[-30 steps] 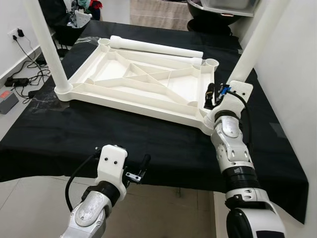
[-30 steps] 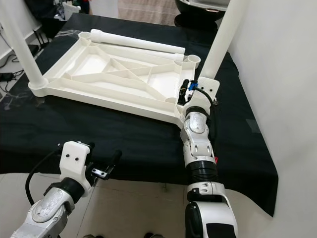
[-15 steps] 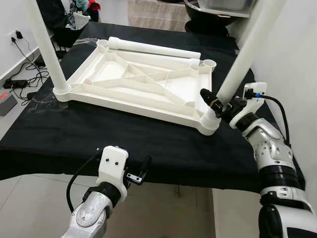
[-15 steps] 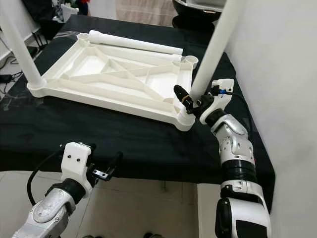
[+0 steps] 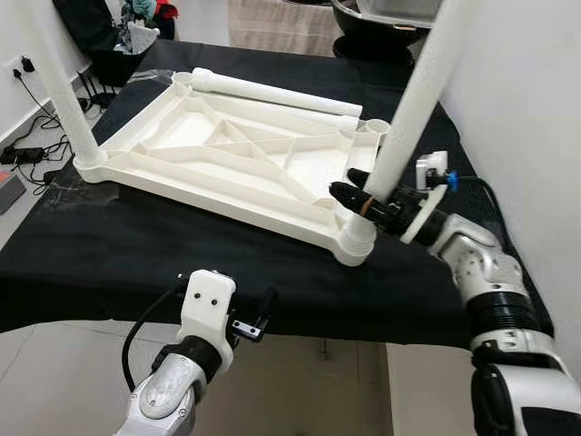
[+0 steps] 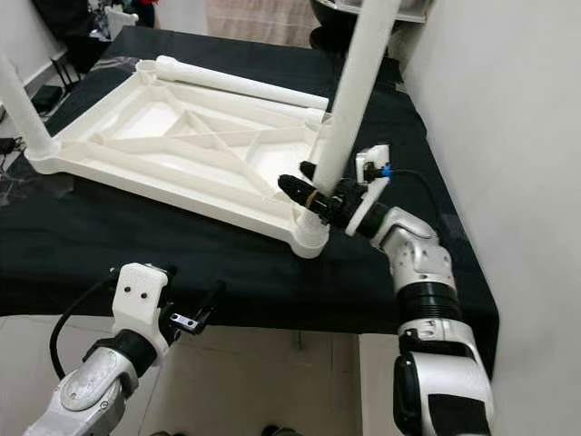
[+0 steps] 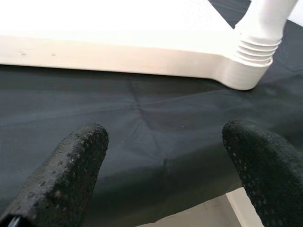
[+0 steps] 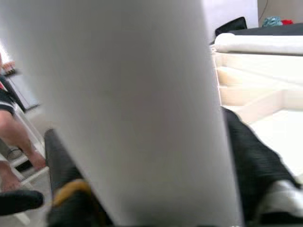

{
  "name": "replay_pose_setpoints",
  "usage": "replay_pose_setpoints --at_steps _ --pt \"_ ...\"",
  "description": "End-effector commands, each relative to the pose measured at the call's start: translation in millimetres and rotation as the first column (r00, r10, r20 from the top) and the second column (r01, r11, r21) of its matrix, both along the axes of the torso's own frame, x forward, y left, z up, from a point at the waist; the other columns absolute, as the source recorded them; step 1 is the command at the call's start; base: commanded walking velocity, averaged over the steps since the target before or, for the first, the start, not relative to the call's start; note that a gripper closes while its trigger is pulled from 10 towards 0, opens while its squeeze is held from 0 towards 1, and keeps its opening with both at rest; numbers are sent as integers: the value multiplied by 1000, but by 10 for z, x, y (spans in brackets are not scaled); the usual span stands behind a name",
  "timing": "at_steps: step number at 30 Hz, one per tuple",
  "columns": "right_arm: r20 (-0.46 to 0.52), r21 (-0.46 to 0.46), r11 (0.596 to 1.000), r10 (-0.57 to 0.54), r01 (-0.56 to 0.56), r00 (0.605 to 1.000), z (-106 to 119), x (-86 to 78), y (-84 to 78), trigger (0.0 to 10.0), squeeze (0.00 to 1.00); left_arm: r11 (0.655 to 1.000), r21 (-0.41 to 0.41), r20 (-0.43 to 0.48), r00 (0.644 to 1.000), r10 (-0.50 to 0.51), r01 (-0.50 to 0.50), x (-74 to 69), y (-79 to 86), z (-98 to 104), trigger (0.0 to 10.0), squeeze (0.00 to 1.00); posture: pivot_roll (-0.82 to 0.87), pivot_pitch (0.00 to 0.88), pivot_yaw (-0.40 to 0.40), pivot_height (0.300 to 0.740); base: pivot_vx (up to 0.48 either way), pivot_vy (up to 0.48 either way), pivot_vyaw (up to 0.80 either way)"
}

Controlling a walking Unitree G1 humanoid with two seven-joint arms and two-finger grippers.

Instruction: Building children table

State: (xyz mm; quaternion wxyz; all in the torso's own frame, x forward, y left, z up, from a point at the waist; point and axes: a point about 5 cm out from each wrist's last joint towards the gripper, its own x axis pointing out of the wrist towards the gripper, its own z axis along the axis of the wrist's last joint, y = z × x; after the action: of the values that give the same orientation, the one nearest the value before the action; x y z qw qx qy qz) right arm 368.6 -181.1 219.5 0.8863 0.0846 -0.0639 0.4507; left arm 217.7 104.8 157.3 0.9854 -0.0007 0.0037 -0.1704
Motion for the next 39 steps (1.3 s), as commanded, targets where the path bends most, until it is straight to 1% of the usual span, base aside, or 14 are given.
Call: replay_pose_setpoints --at_steps 1,8,15,17,19,21,22,23,30,31,34,35,37,39 --pt "35 0 992 -123 123 992 53 94 51 0 0 1000 -1 -1 1000 -14 14 -32 -23 -7 10000 0 107 162 -116 740 0 0 0" --pt "22 -34 886 -462 463 886 15 234 -102 0 0 1000 0 -4 1000 -15 15 -26 -25 -19 10000 0 102 159 -113 740 0 0 0" --pt "-44 -169 471 -881 866 471 -244 233 -444 0 0 1000 1 -1 1000 -19 19 -13 -37 -17 10000 0 98 161 -110 740 0 0 0" --pt "-21 -188 290 -956 938 291 -280 161 -532 0 0 1000 2 0 1000 -20 20 -11 -39 -15 10000 0 97 163 -112 740 0 0 0" --pt "-21 -188 290 -956 938 291 -280 161 -532 0 0 1000 2 0 1000 -20 20 -11 -39 -15 10000 0 97 163 -112 740 0 0 0" --pt "-54 -183 139 -990 973 132 -307 65 -537 0 0 1000 2 0 1000 -18 18 -10 -42 -11 10000 0 94 164 -110 740 0 0 0" --pt "-54 -183 139 -990 973 132 -307 65 -537 0 0 1000 2 0 1000 -18 18 -10 -42 -11 10000 0 94 164 -110 740 0 0 0" --pt "-57 -179 105 -994 978 96 -269 39 -454 10000 0 1000 -1 -1 1000 -15 15 -10 -41 -11 10000 0 95 167 -112 740 0 0 0" --pt "-50 -108 163 -986 981 158 -172 69 -315 10000 0 1000 -9 -7 1000 -14 14 -11 -39 -14 10000 0 90 167 -111 740 0 0 0" --pt "-29 -29 227 -974 974 226 -108 86 -249 10000 1000 1000 -10 -10 1000 -15 15 -11 -42 -19 10000 0 90 168 -112 740 0 0 0" --pt "30 16 276 -961 961 275 -51 101 -240 10000 1000 1000 -9 -11 1000 -20 20 -9 -46 -21 10000 0 93 168 -112 740 0 0 0" --pt "55 42 416 -909 909 413 -22 135 -210 10000 0 1000 -7 -9 1000 -22 22 -8 -48 -20 10000 0 92 171 -113 740 0 0 0" --pt "74 14 570 -820 821 568 -28 169 -346 10000 0 1000 -6 -8 1000 -20 20 -4 -46 -21 10000 0 96 171 -114 740 0 0 0" --pt "57 19 597 -801 802 596 -27 150 -463 10000 0 1000 -4 -7 1000 -21 21 -5 -46 -21 10000 0 96 171 -114 740 0 0 0"
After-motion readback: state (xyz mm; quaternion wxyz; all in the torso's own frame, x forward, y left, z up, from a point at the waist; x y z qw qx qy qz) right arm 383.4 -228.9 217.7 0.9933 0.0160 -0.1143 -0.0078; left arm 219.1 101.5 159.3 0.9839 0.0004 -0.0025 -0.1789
